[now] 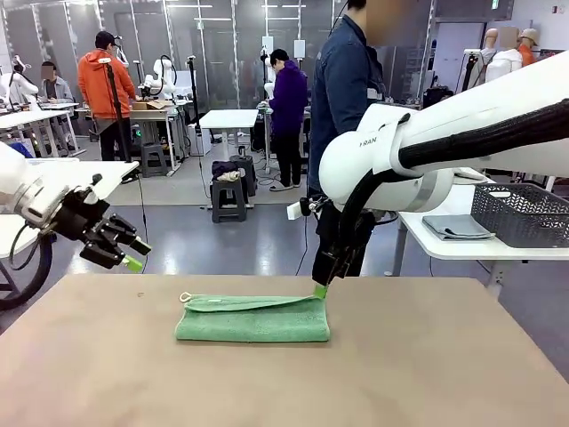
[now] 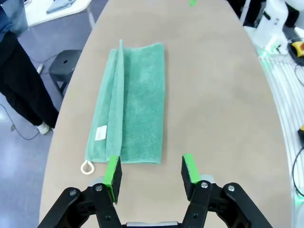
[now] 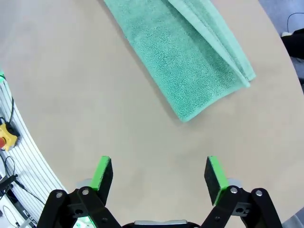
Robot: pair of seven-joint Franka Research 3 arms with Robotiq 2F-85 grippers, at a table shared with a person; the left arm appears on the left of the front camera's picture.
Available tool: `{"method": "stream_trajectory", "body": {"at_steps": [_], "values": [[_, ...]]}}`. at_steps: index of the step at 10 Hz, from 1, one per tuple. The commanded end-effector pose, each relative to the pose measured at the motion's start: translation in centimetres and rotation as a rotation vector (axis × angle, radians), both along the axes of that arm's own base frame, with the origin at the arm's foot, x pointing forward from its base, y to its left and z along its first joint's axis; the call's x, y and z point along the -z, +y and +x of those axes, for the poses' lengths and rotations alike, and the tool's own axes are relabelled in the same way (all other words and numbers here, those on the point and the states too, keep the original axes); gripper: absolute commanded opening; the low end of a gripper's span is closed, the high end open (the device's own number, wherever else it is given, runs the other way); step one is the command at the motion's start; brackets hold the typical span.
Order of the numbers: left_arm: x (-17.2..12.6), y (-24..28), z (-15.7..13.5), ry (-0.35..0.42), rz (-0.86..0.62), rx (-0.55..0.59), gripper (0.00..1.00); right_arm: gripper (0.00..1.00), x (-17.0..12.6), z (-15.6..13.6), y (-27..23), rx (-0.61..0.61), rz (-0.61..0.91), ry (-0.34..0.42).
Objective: Fold the towels and place them in the basket.
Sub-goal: When a person lays out a Towel with hook on the table, fold it in half twice.
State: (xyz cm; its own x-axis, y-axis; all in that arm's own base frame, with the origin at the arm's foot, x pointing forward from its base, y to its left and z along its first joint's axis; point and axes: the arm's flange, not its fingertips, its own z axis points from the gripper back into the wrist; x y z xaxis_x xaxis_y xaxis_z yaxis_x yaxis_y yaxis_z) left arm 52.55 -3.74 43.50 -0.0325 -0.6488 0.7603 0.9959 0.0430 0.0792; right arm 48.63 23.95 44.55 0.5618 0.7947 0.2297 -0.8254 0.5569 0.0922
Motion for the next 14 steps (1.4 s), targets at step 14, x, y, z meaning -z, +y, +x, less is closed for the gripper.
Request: {"method": "stream_trajectory", "body": {"at_steps": [14], "values": [[1.9,1.1,0.2,0.043,-0.037,-0.006,0.65,0.92,13.3,7.5,2.4,0.984,-0.013,0.116]]}}
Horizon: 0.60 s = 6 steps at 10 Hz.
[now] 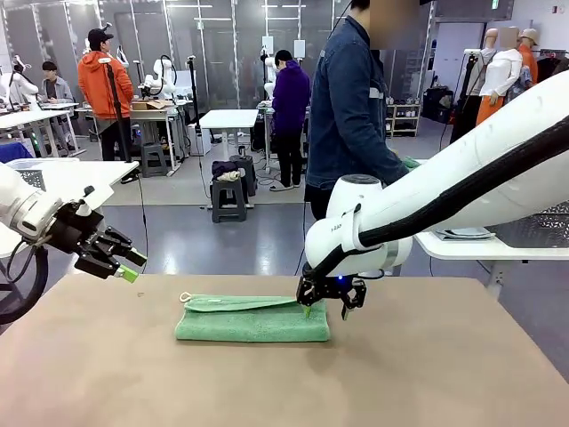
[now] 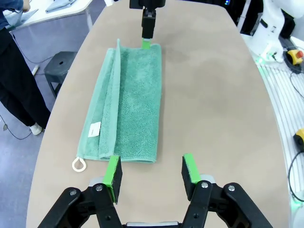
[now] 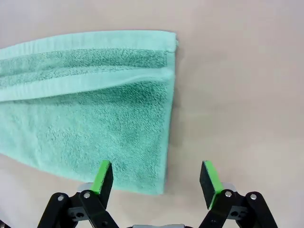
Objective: Fold the towels and place them in the basket.
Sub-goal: When a person lays out a Towel with hook on the table, fold it in half twice.
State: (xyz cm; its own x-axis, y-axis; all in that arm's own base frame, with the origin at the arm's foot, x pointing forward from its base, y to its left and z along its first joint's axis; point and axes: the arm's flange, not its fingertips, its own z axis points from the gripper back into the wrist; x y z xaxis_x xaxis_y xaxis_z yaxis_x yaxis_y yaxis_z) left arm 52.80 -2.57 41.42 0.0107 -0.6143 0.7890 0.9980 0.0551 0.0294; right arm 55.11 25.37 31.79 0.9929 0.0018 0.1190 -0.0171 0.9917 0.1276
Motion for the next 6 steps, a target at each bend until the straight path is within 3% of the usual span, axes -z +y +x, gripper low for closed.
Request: {"method": "stream_trajectory", "body": {"at_steps": [1,2,3,6], "values": [[-0.2,0.0,-0.1,-0.005,0.007,0.004,0.65,0.92,1.1,1.3,1.1,0.071,-0.014,-0.007],[-0.2,0.0,-0.1,-0.005,0.007,0.004,0.65,0.92,1.5,1.6,1.3,0.093,-0.035,-0.015],[-0.2,0.0,-0.1,-0.005,0.007,0.004,0.65,0.74,1.8,1.8,1.5,0.097,-0.023,-0.027],[-0.2,0.0,-0.1,-0.005,0.007,0.004,0.65,0.74,2.8,2.3,1.7,0.100,-0.005,-0.038]]}}
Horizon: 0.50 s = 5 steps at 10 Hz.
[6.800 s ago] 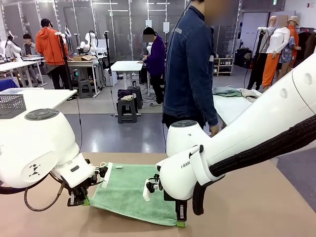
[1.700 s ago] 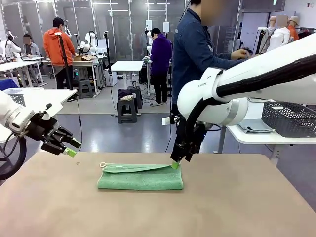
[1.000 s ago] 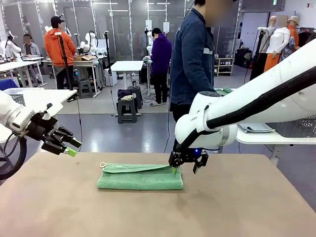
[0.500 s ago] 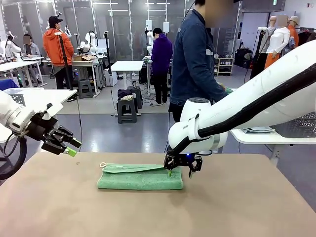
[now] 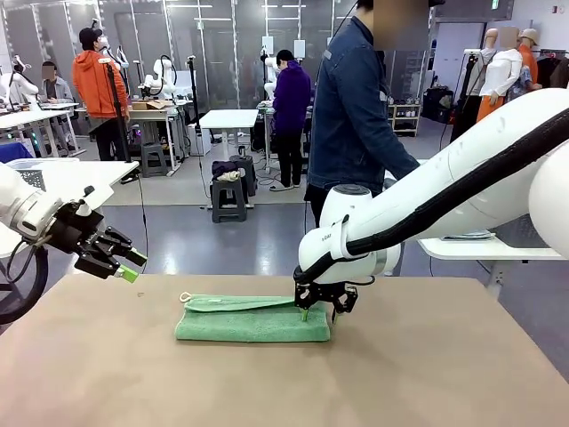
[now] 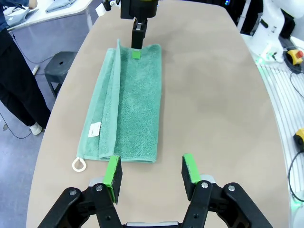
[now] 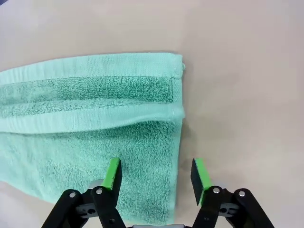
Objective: Fold the towels and place them in the basket.
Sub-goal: When a person lays out a Towel with hook on the table, fold it in half twice.
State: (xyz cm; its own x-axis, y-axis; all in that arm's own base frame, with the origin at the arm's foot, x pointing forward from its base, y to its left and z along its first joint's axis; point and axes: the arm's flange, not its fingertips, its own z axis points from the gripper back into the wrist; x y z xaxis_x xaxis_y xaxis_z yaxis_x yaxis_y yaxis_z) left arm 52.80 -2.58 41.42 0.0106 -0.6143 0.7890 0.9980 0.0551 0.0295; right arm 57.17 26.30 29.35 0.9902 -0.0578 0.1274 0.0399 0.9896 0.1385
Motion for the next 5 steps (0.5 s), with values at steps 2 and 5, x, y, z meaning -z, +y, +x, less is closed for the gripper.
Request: {"method": "stream_trajectory", "body": {"at_steps": [2,5], "values": [[-0.21,-0.02,-0.08,-0.005,0.007,0.004,0.65,0.67,0.90,0.32,0.91,0.022,-0.045,-0.040],[-0.21,-0.02,-0.08,-0.005,0.007,0.004,0.65,0.32,1.45,0.39,1.30,0.032,-0.066,-0.026]]}}
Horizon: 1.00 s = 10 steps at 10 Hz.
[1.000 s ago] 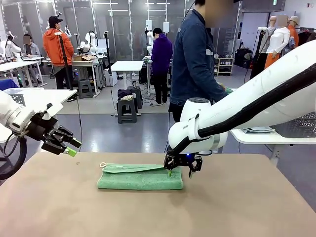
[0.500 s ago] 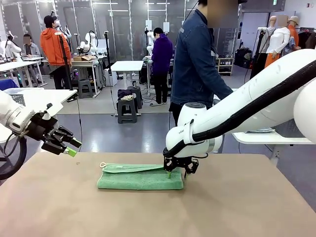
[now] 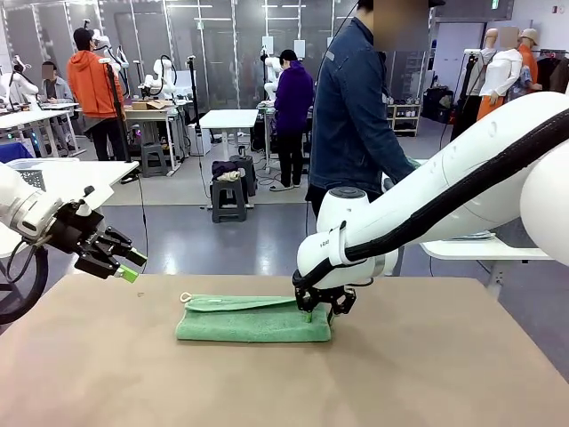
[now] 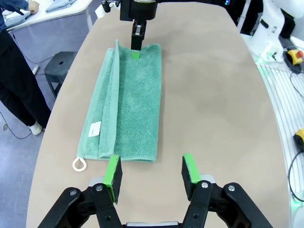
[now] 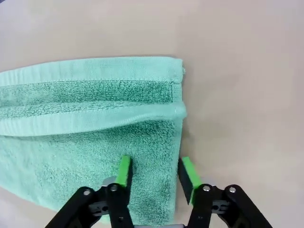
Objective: Fold the towels and place them in the basket.
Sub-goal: When a person lays out a Towel with hook on the table, fold it in half twice.
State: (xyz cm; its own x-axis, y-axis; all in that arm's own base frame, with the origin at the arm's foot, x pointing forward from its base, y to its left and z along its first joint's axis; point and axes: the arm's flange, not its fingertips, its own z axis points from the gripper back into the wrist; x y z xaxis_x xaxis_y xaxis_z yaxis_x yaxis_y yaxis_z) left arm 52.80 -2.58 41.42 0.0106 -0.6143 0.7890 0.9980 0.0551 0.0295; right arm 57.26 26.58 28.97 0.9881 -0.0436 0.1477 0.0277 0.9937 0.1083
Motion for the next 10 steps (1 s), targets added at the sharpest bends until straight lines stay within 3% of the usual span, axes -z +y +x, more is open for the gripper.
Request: {"method": "stream_trajectory", "body": {"at_steps": [1,2,3,4,7,10], "values": [[-0.2,0.0,-0.1,-0.005,0.007,0.004,0.65,0.30,1.1,0.3,1.0,0.041,-0.040,-0.006],[-0.2,0.0,-0.1,-0.005,0.007,0.004,0.65,0.13,1.2,0.2,1.1,0.045,-0.052,-0.002],[-0.2,0.0,-0.1,-0.005,0.007,0.004,0.65,0.12,1.3,0.1,1.2,0.050,-0.065,0.002],[-0.2,0.0,-0.1,-0.005,0.007,0.004,0.65,0.00,1.2,0.0,1.3,0.049,-0.074,0.003],[-0.2,0.0,-0.1,-0.005,0.007,0.004,0.65,0.00,0.8,0.0,0.6,0.014,-0.079,0.010],[-0.2,0.0,-0.1,-0.005,0.007,0.004,0.65,0.00,0.2,-1.2,-4.8,-0.126,-0.095,0.008]]}}
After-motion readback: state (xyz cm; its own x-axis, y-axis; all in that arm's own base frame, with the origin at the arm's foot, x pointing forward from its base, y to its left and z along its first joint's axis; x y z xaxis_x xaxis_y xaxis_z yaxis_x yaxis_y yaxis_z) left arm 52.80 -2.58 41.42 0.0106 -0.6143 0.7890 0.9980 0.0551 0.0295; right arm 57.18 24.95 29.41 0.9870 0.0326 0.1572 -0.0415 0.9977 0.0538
